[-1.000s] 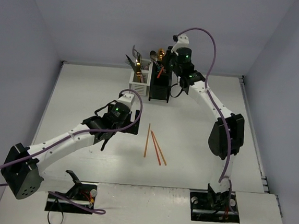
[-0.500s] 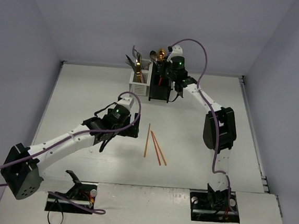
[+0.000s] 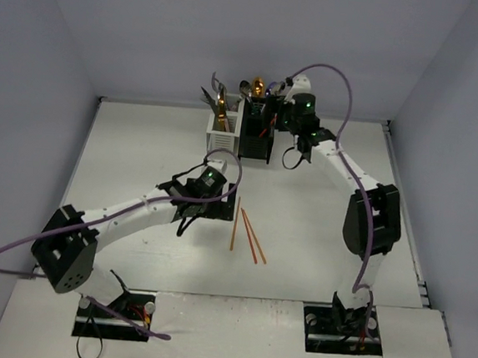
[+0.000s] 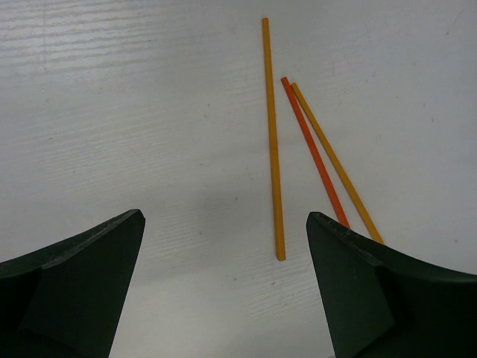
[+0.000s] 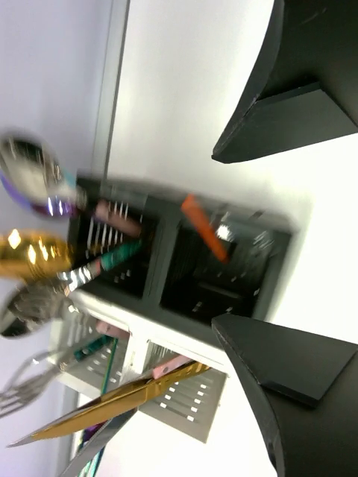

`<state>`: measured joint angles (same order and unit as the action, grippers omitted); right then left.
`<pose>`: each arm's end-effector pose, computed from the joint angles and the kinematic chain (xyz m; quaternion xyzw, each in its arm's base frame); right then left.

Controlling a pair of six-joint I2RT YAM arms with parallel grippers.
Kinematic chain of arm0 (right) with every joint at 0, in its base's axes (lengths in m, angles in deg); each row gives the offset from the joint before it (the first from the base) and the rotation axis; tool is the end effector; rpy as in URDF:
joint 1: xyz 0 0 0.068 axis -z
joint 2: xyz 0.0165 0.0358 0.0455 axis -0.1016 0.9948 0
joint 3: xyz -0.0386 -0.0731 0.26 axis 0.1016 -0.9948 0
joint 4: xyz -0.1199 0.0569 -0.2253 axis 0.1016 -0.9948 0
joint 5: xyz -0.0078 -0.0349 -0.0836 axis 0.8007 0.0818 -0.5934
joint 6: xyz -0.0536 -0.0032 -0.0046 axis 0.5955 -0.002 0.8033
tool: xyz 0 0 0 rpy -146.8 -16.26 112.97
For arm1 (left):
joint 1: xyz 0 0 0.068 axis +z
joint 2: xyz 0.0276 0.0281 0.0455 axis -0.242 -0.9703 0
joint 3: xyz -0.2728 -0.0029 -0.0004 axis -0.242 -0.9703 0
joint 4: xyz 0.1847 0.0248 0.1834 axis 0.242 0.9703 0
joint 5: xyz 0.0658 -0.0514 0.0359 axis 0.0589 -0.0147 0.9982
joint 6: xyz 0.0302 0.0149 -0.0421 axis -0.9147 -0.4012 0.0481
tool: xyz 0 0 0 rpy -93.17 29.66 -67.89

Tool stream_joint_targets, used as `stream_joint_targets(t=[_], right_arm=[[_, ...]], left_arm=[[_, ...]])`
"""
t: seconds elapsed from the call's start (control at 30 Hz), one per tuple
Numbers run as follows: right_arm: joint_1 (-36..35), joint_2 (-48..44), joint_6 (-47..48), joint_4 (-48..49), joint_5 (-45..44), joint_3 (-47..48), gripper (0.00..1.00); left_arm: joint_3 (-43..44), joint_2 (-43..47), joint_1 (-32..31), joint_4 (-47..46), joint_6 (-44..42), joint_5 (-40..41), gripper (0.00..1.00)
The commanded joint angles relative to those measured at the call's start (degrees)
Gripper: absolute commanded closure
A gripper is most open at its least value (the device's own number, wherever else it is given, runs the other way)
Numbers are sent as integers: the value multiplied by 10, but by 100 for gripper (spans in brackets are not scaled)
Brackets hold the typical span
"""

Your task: Sort the eating utensils into containers

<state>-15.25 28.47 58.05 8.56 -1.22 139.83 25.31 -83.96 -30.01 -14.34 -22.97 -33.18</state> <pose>0.4322 0.1682 0.3280 -0.0937 0.7400 0.1863 0.6395 0.2263 -0.2149 0.2424 0.0231 0.9320 -0.2125 0.2926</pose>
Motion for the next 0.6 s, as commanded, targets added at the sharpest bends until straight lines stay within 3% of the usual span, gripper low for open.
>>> stream_joint_targets(t=[0.0,0.27,0.4,0.57], right_arm=[[14,-173,42,-16,-73,-44,15],[20,-354,49,-113,-173,-172,6],[21,-422,45,-152,-181,-213,4],[21,-487,28,-194,-159,-254,3]], left_arm=[[59,-35,-21,12,33,11,11],[110,-124,-46,59,65,25,17],[105,-140,-50,65,73,21,23],[111,-174,-53,67,82,19,38]])
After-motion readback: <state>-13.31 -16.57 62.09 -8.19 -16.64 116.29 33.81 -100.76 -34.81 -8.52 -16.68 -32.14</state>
